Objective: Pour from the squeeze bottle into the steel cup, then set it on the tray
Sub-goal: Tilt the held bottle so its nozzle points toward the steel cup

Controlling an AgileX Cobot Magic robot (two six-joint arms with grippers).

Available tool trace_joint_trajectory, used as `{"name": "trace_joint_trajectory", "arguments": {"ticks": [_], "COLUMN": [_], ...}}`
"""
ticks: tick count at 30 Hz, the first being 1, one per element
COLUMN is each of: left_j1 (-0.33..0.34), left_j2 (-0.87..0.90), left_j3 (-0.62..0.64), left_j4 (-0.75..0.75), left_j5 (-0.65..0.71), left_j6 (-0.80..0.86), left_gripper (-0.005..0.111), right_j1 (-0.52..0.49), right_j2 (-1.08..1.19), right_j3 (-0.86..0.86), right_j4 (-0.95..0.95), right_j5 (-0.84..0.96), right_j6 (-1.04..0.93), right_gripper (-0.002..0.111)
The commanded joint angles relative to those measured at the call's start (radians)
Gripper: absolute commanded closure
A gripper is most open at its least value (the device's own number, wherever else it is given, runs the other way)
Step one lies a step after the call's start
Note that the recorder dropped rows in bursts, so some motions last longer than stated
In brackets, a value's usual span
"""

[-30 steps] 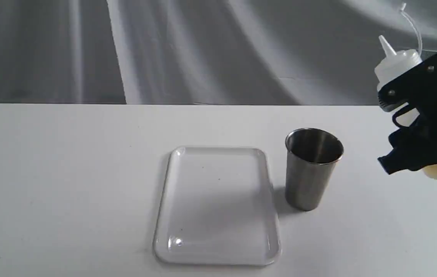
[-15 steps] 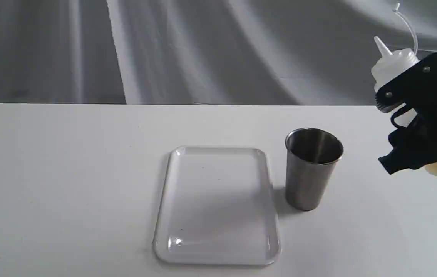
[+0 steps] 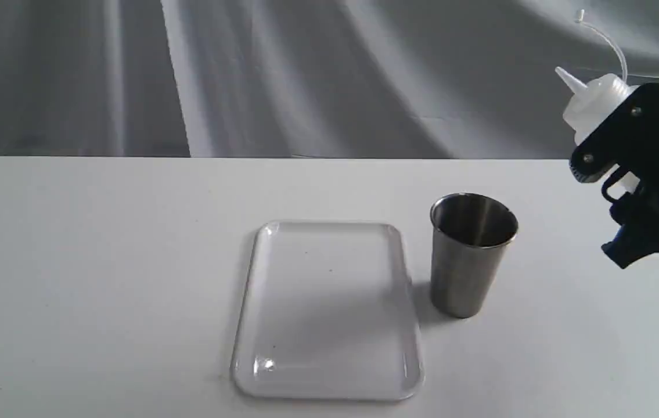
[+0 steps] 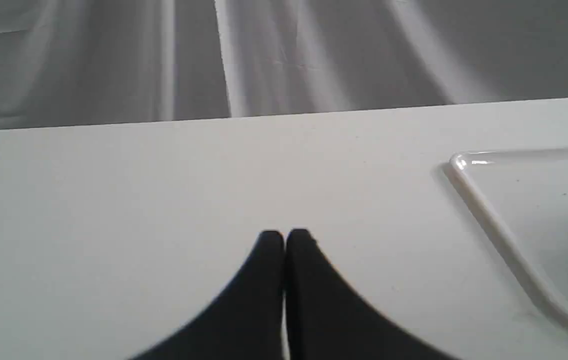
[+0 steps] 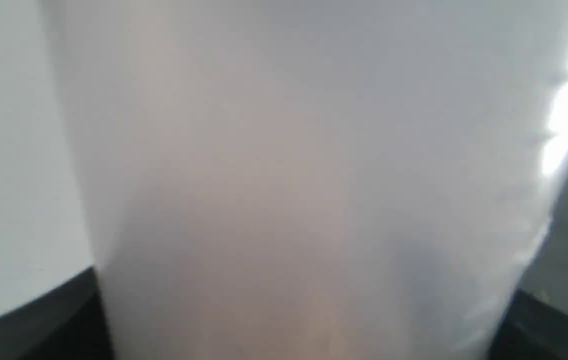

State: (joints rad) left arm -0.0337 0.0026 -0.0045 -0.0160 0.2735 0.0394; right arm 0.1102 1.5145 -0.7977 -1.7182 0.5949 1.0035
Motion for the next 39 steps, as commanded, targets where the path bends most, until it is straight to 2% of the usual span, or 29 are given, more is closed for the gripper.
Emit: {"name": "trace_joint_trajectory", "arguments": {"ticks": [1, 14, 34, 39], "left_j1": [-0.005, -0.005, -0.005, -0.005], "left_j2": [-0.003, -0.003, -0.003, -0.003], "left_j3": [0.004, 0.004, 0.004, 0.004], "left_j4": [0.001, 0.001, 0.001, 0.001], "left_j5": [-0.008, -0.008, -0.008, -0.008], "left_j6": [-0.005, -0.003, -0.003, -0.003], "left_gripper": [0.107, 0.107, 0.107, 0.107], "right_j1": [-0.003, -0.001, 0.066, 0.066], "right_j2": [-0.007, 0.09, 0.133, 0.133], "right_j3": [-0.002, -0.019, -0.077, -0.077], "right_j4": [-0.026, -0.026, -0.026, -0.026], "right_j5": [0.027, 0.082, 0.147, 0.16], "right_j6": [-0.076, -0.254, -0.623, -0.637], "right_gripper": [0.108, 0.108, 0.108, 0.108]}}
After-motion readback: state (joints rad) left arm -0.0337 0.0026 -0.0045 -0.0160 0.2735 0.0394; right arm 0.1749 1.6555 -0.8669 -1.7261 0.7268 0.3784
